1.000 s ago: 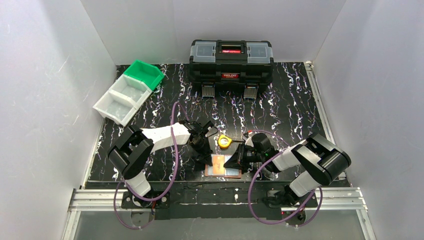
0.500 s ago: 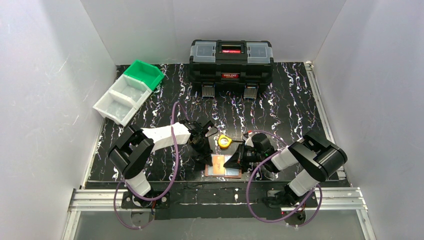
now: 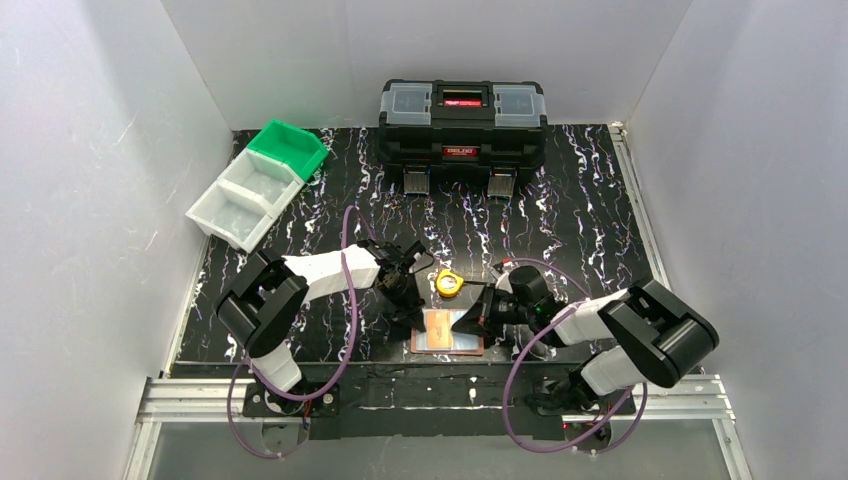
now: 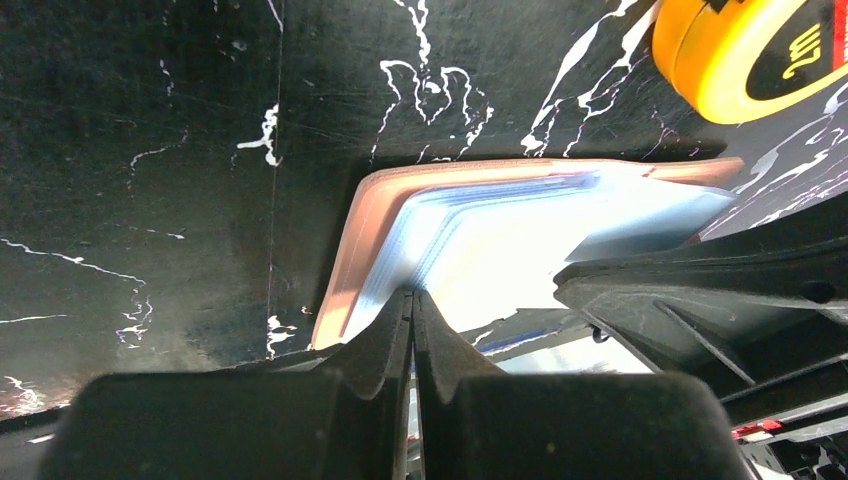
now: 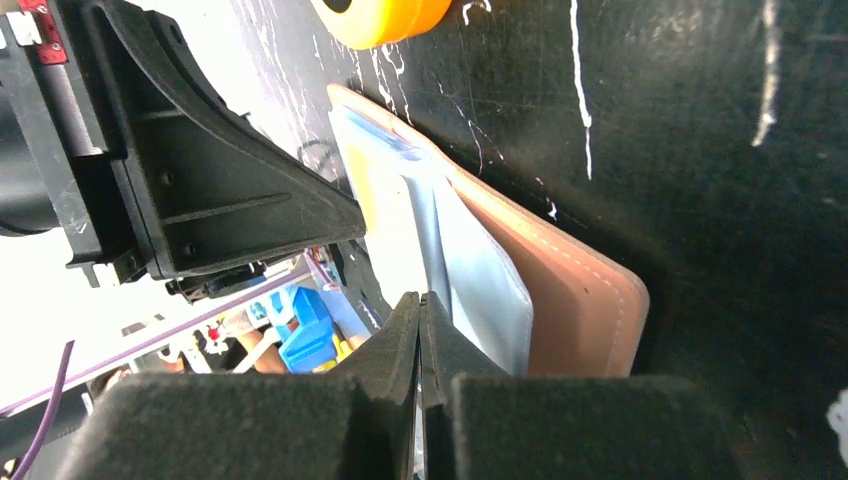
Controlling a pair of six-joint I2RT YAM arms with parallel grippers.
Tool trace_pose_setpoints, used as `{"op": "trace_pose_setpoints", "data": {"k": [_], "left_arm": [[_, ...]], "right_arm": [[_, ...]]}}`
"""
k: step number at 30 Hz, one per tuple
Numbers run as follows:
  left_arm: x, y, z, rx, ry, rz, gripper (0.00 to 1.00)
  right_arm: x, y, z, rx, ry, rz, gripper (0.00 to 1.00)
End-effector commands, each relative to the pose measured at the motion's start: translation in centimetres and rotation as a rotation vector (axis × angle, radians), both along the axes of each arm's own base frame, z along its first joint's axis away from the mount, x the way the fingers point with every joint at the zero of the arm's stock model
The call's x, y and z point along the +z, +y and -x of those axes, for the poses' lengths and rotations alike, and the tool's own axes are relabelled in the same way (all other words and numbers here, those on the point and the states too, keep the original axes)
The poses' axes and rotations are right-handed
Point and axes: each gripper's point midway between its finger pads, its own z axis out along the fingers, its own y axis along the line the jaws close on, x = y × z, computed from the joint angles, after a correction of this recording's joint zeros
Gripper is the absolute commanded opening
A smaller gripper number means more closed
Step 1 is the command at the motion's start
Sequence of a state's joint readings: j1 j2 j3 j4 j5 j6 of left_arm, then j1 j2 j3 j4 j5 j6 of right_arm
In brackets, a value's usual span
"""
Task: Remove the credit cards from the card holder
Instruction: Remove the credit card from the card holder.
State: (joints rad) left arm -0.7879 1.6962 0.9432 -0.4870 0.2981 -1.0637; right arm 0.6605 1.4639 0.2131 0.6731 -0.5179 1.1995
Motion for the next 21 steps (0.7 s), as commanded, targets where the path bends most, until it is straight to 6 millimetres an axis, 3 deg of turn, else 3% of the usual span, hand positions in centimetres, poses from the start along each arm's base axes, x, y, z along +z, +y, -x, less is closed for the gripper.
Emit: {"op": "trace_pose_setpoints", "data": {"k": [1, 5, 10, 21], "left_arm": [[-5.5, 6.7, 1.4, -0.007, 0.006, -0.319, 0.0], [-5.5, 6.7, 1.4, -0.008, 0.007, -0.319, 0.0], [-5.6, 6.7, 1.5, -0.013, 0.008, -0.318, 0.0], [-5.7, 6.5, 1.3, -0.015, 0.012, -0.314, 0.0]], "right_arm": [[-0.5, -0.9, 0.0, -0.01, -0.02, 0.051, 0.03], [-0.6, -1.0, -0.1, -0.008, -0.02, 0.054, 0.07], [-0.1, -0.4, -0.2, 0.035, -0.035, 0.039, 0.35], [-0.5, 0.5, -0.2, 0.055, -0.005, 0.006, 0.31]]}}
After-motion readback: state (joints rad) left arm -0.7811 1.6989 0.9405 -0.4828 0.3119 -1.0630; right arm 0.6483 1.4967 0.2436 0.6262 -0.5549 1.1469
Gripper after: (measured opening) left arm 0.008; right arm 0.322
